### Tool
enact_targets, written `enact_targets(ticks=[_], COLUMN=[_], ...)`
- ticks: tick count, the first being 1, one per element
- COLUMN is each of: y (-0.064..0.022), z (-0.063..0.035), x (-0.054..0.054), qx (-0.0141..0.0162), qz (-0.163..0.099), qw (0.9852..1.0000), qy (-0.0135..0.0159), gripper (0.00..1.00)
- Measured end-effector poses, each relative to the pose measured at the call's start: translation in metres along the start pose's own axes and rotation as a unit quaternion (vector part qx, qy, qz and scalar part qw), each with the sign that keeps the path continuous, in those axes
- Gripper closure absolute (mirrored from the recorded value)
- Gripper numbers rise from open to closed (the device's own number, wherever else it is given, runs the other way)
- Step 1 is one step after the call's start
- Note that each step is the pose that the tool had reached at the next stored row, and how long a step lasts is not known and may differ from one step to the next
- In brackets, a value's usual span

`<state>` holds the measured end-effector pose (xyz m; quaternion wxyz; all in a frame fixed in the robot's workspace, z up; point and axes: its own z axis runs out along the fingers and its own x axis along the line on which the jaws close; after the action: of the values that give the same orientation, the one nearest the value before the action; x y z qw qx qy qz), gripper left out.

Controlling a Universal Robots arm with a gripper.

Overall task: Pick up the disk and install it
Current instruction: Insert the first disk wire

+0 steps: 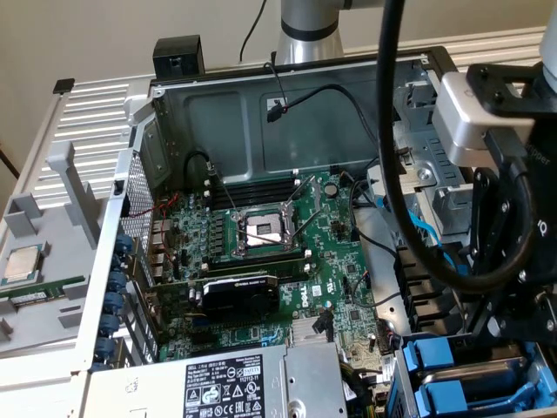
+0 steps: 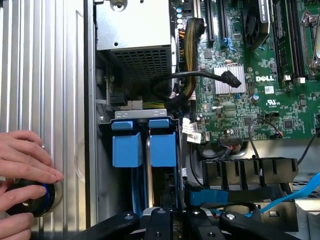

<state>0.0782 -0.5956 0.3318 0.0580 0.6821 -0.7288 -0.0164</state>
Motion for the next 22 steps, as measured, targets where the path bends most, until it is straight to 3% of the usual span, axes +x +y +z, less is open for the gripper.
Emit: enact_targets(ticks=[22], y=[-0.0001], z=[0.0025], x=[0.0001], qx=[0.0004], qz=[0.002], qw=[1.0], qy=[0.0], gripper=[0.83])
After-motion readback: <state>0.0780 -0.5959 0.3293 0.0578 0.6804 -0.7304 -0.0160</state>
